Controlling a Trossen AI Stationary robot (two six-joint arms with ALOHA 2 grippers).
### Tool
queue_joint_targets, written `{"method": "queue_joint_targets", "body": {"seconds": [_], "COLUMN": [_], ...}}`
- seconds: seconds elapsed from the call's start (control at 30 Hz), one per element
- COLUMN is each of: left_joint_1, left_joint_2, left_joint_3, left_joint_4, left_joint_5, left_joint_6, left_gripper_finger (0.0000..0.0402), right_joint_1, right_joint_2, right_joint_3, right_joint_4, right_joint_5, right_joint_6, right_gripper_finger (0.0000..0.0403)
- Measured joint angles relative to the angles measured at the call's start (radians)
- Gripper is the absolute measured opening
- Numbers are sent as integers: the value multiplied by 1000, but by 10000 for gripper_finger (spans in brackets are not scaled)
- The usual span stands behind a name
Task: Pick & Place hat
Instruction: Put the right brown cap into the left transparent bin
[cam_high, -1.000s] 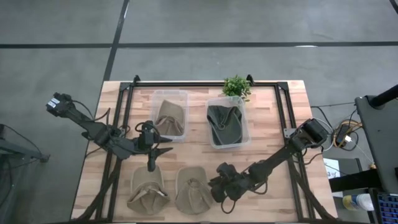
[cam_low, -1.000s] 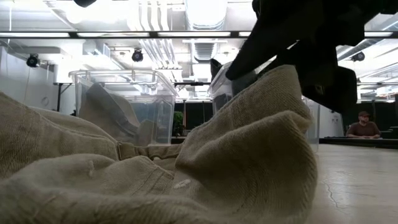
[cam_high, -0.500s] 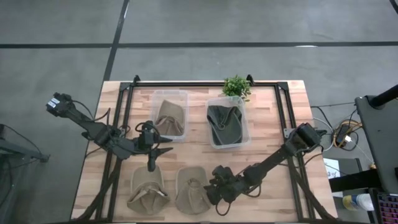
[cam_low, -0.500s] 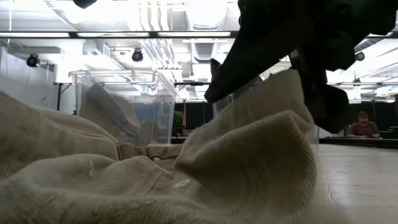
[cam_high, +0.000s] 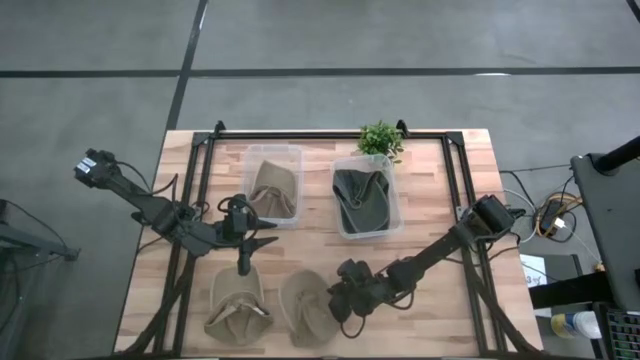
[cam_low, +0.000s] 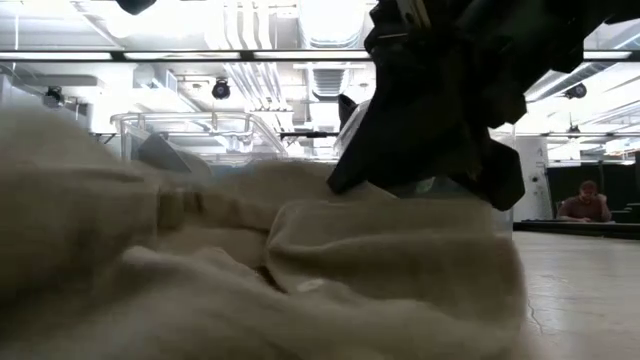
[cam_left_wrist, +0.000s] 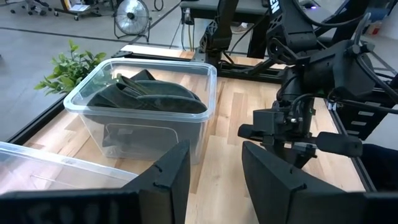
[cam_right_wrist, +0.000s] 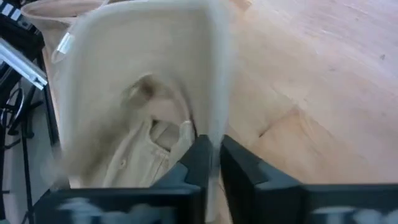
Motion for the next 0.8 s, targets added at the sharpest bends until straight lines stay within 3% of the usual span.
{"method": "queue_joint_targets", "body": {"seconds": [0.27, 0.53, 0.8], "left_joint_1": [0, 0, 0], "left_joint_2": [0, 0, -2], "left_joint_3": [0, 0, 0], "left_joint_4": [0, 2, 7], "left_joint_5": [-1, 10, 43], "left_joint_6": [0, -49, -117], "left_gripper_finger": [138, 138, 138], "right_joint_1": [1, 1, 1], "right_joint_2": [0, -13, -31], "right_joint_3": [8, 110, 345], "right_joint_4": [1, -15, -382], "right_joint_5": [1, -1, 76], "right_joint_6": [-28, -122, -205], "right_gripper_finger": [12, 10, 9]}}
